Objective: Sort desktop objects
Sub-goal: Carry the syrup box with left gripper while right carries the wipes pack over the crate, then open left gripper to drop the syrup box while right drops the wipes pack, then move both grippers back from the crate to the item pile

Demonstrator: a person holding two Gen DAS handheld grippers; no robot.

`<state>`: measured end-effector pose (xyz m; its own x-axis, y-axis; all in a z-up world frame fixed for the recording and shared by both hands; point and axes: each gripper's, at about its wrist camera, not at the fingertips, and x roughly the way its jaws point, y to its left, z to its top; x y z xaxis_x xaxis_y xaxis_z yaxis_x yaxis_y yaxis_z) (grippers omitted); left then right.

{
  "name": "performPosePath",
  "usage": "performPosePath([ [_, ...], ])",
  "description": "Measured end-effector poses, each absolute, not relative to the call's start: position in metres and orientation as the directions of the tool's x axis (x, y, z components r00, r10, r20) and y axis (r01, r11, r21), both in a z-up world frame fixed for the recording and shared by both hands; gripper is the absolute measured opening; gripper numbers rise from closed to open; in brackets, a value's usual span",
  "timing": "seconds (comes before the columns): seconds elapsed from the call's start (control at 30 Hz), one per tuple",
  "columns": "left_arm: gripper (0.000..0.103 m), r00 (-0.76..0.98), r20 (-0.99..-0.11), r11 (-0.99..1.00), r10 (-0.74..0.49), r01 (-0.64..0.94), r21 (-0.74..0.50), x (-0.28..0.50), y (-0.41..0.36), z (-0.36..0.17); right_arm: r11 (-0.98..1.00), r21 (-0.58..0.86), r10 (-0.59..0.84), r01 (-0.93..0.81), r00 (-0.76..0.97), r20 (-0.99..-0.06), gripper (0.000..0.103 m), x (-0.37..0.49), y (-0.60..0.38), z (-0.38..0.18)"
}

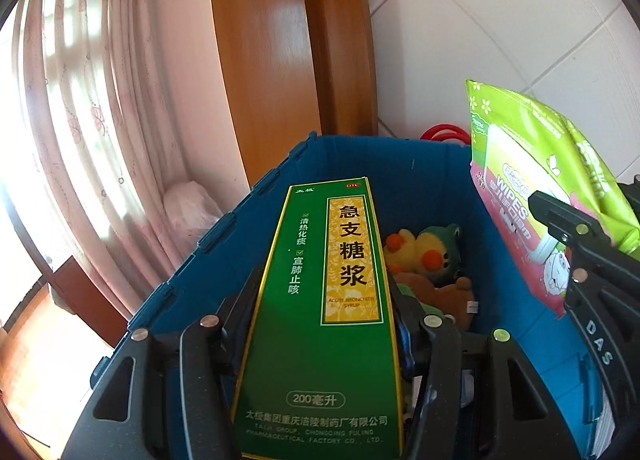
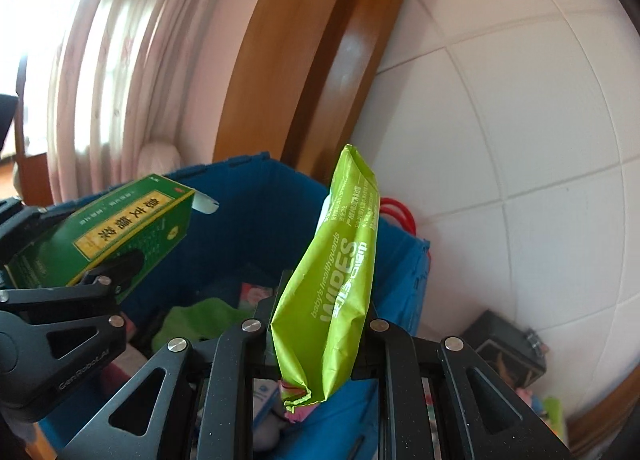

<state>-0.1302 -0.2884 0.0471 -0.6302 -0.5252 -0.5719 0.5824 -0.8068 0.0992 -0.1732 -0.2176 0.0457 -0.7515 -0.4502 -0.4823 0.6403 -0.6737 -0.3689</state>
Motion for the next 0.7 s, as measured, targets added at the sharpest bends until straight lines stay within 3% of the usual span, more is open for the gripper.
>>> performPosePath([
  [0.1,0.058,-0.635,-0.585,-0.816,-0.505,0.573,0.083,-0.126,-0.3,0.044,-0.672,-0.385,-0.426,0.633,-0.755,-0.498,0.019,-0.177,-0.232,0.037],
  [0.23,0.073,-0.633,-0.588,-0.812,-0.504,0.579,0.073,-0.121,-0.303,0.043,-0.675,-0.414,-0.393,0.61,-0.773,-0.498,0.021,-0.179,-0.243,0.028],
  [0.3,0.077,-0.63,-0.592,-0.811,-0.503,0.582,0.069,-0.123,-0.308,0.042,-0.689,-0.41,-0.381,0.598,-0.78,-0.497,0.03,-0.18,-0.243,0.026],
  [0.33,0.077,-0.627,-0.592,-0.808,-0.506,0.584,0.071,-0.123,-0.309,0.043,-0.693,-0.406,-0.378,0.596,-0.78,-0.499,0.043,-0.181,-0.243,0.025],
  [0.37,0.077,-0.623,-0.592,-0.805,-0.51,0.588,0.075,-0.122,-0.308,0.042,-0.697,-0.406,-0.373,0.591,-0.783,-0.498,0.067,-0.181,-0.241,0.024],
  [0.4,0.077,-0.619,-0.593,-0.801,-0.515,0.593,0.077,-0.122,-0.308,0.042,-0.699,-0.414,-0.368,0.583,-0.79,-0.491,0.083,-0.179,-0.24,0.023],
  [0.57,0.078,-0.629,-0.578,-0.795,-0.52,0.603,0.059,-0.113,-0.305,0.042,-0.703,-0.43,-0.372,0.567,-0.808,-0.457,0.101,-0.171,-0.224,0.027],
  [0.7,0.078,-0.634,-0.566,-0.794,-0.527,0.604,0.062,-0.106,-0.295,0.043,-0.703,-0.412,-0.396,0.58,-0.8,-0.45,0.102,-0.164,-0.208,0.03],
])
